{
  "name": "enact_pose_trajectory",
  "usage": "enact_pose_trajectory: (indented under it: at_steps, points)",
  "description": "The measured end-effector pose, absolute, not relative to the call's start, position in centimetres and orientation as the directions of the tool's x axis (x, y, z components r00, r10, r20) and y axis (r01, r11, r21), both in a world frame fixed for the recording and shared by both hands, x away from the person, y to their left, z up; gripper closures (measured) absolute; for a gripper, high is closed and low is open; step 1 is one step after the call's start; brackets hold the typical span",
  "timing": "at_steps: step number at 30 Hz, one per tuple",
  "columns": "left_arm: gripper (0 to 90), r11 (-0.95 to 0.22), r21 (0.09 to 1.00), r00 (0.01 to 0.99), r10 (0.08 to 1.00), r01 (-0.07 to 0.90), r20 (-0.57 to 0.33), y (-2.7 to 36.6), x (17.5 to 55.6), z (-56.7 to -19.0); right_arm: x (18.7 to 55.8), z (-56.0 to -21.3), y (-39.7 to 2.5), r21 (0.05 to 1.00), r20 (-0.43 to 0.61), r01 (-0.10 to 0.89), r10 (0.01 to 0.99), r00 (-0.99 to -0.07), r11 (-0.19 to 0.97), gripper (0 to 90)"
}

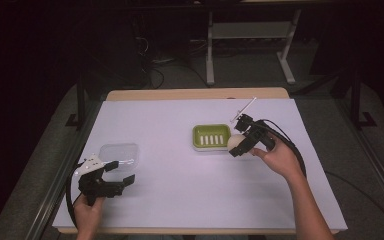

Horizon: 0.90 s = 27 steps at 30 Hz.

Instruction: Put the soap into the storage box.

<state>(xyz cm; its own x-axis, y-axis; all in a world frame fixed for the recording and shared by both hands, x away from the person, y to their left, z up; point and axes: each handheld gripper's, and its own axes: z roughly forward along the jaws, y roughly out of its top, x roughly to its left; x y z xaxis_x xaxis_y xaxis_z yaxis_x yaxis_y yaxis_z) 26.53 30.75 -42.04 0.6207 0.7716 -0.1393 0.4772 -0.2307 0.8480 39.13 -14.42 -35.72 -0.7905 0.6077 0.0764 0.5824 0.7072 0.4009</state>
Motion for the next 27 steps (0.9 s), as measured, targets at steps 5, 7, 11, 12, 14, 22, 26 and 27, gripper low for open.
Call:
enact_pose_trajectory:
  at_steps: [5,7,11,12,14,22,26,27]
  points:
    - [12.8,-0.230,0.848,0.621,0.771,0.477,-0.140,30.8,26.5,-42.0,39.7,-35.6,-13.8,0.391,0.070,0.578,0.603,-0.795,0.716,22.9]
    - [12.8,-0.233,0.847,0.622,0.771,0.478,-0.139,30.8,26.5,-42.0,40.0,-35.4,-13.5,0.390,0.068,0.575,0.600,-0.797,0.719,22.9]
    - [12.9,-0.226,0.849,0.620,0.772,0.478,-0.143,30.7,26.5,-42.0,40.6,-35.2,-13.0,0.388,0.069,0.576,0.600,-0.797,0.720,22.9]
    - [12.9,-0.226,0.849,0.620,0.772,0.477,-0.143,30.7,26.5,-42.0,40.6,-35.2,-13.0,0.388,0.069,0.576,0.600,-0.797,0.720,22.9]
    - [12.8,-0.225,0.851,0.619,0.773,0.475,-0.141,30.7,26.5,-42.0,40.8,-35.2,-12.7,0.386,0.068,0.575,0.599,-0.798,0.721,22.9]
    - [12.9,-0.224,0.852,0.619,0.773,0.474,-0.141,30.7,26.5,-42.0,41.7,-34.7,-11.7,0.391,0.056,0.558,0.586,-0.808,0.732,22.8]
    - [12.9,-0.227,0.853,0.620,0.772,0.471,-0.137,30.7,26.5,-42.0,42.1,-34.3,-11.1,0.390,0.049,0.552,0.582,-0.812,0.737,22.9]
    - [12.8,-0.229,0.852,0.621,0.772,0.470,-0.135,30.7,26.5,-42.0,42.1,-34.2,-11.1,0.393,0.048,0.551,0.582,-0.812,0.737,22.9]
